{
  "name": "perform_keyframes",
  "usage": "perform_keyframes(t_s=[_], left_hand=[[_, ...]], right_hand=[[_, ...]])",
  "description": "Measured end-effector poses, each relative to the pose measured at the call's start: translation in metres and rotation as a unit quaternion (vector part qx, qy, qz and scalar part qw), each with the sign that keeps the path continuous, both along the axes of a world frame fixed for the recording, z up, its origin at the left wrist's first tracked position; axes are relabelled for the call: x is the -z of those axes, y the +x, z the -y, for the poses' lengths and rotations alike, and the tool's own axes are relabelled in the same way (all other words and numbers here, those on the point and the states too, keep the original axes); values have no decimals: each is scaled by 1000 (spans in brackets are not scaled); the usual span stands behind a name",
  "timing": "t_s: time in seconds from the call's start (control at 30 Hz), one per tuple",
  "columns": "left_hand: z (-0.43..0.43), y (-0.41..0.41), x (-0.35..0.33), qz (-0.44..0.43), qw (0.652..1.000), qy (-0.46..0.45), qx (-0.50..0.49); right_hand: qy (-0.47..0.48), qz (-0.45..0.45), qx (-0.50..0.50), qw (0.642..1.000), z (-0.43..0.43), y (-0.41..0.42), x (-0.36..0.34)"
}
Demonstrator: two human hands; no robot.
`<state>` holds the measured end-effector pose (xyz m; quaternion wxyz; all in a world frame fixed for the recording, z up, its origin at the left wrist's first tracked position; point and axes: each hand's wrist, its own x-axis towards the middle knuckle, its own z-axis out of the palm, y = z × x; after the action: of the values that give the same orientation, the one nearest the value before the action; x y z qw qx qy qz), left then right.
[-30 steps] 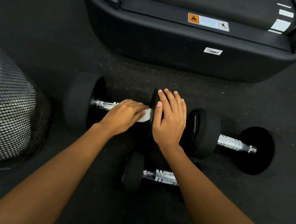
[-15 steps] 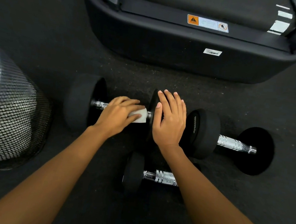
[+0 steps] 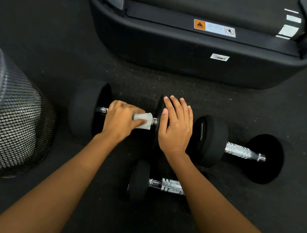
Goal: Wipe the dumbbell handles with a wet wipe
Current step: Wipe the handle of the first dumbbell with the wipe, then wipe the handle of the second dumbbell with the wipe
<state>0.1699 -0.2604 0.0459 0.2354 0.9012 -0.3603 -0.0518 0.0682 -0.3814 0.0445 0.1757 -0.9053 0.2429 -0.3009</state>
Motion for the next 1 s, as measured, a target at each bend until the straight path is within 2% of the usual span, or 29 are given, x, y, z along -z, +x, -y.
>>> perform_keyframes(t_s=[0.13,0.2,0.37,0.47,0.53,0.6,0.67,0.73,0.83,1.0], left_hand=[[1,-6,-6,-12,999,-42,-4],[0,-11,-12,-50,995,-82,-33],[-1,-14,-31,-148,967,-179,-102],[6,-14,-51,-166,953,-228,-111],[15,-18,-66,-180,944,-254,-107],[26,-26,-82,-195,937,-271,-98],[39,-33,-94,-199,934,-282,-94],[54,-44,-106,-213,926,-300,-86],[77,-60,-119,-217,921,-315,-69],[117,-97,-125,-225,922,-312,-31]], right_hand=[[-6,-9,-1,1000,0,-1,-1],[-6,-27,-3,1000,0,-1,-4],[-29,-126,-34,991,4,-3,-16],[-26,-131,-76,988,14,-5,-34],[52,-118,-102,986,21,-4,-54],[174,-141,-120,967,27,-1,-79],[325,-147,-108,928,35,3,-98],[447,-111,-93,883,49,-1,-116],[498,-72,-112,857,77,-13,-140],[553,-93,-130,818,125,-57,-163]])
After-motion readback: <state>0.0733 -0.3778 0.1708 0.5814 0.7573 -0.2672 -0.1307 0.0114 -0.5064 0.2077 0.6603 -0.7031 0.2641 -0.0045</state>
